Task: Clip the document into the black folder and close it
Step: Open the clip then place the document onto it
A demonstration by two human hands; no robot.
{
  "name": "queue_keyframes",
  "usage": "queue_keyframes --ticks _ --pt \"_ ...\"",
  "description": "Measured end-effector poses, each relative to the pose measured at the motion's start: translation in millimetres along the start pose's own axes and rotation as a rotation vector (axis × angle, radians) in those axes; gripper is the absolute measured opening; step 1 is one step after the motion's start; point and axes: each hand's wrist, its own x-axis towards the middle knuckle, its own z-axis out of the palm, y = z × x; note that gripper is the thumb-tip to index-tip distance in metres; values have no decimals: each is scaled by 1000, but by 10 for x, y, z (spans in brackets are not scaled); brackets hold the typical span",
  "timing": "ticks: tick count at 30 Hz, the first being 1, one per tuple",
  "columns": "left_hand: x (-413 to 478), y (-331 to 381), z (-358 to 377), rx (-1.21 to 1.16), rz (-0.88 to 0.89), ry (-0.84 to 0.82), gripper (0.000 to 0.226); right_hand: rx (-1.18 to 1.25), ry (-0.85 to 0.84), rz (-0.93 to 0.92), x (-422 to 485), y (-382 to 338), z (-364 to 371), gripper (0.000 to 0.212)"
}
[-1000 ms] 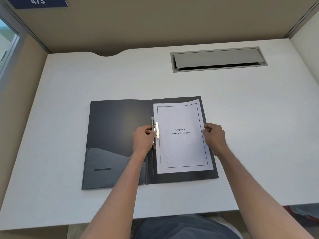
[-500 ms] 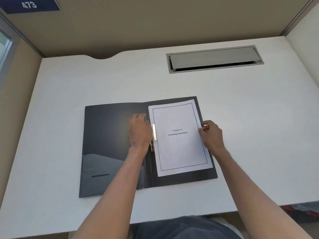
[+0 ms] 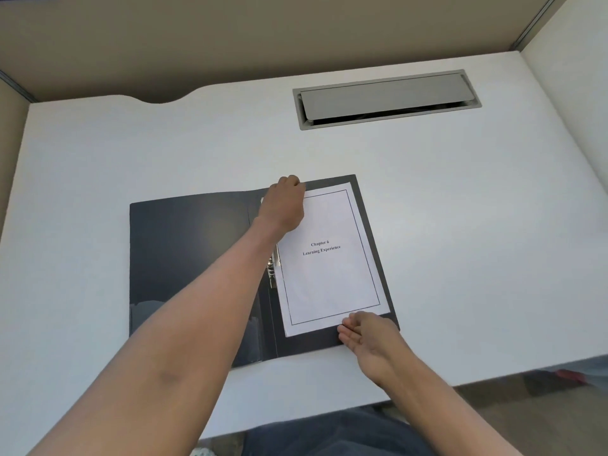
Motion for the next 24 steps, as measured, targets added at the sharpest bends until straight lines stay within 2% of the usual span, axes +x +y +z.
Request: queue_keyframes --ticks 6,13,24 --pt "30 37 14 -7 32 -1 45 134 -13 100 6 206 89 16" --pt "29 58 36 -11 47 -3 45 198 -73 111 -12 263 126 37" --pt "-60 74 106 42 45 29 43 216 -115 119 -30 334 52 20"
